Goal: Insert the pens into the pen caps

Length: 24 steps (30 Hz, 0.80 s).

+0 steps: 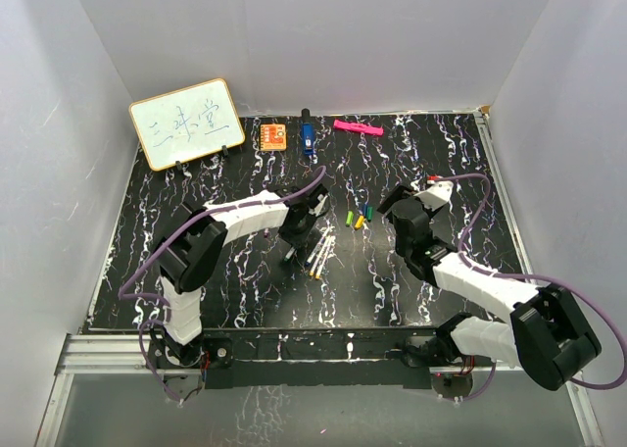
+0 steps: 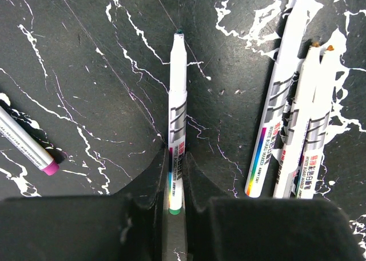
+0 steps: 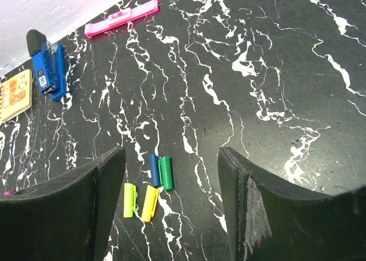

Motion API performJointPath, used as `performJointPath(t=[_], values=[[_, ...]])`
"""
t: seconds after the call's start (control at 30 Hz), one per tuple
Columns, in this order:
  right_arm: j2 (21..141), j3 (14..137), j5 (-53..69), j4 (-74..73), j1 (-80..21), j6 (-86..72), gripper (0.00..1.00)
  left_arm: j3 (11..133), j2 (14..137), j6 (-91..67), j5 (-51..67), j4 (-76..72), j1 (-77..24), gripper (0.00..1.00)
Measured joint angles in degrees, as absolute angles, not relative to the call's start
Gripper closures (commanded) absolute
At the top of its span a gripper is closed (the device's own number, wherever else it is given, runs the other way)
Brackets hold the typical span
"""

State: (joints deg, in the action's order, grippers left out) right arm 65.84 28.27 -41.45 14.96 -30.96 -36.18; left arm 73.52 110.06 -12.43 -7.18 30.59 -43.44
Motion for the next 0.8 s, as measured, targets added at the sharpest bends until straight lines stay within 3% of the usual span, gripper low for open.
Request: performJointPath(t=[0.37,0.5,0.7,0.8], values=[[67.9,28.3,-41.4,15.0,-30.1,-36.1,0.38,73.7,110.1,-11.5,-6.9,30.6,-43.5,1.00],[70.6,29.3,-41.4,14.0,-29.7,-35.8,0.50,73.7,110.0,-11.5,-6.9,30.5,-43.5,1.00],[77.1,33.9,-40.7,11.0,-29.1,-35.5,0.53,72.7,109.0,-11.1,-5.9,29.2,-43.5,1.00],[80.5,36.5,-40.1,9.8,-28.8,-35.1,0.60,72.0,107.9,-10.9,-4.8,27.1,-43.4,1.00]])
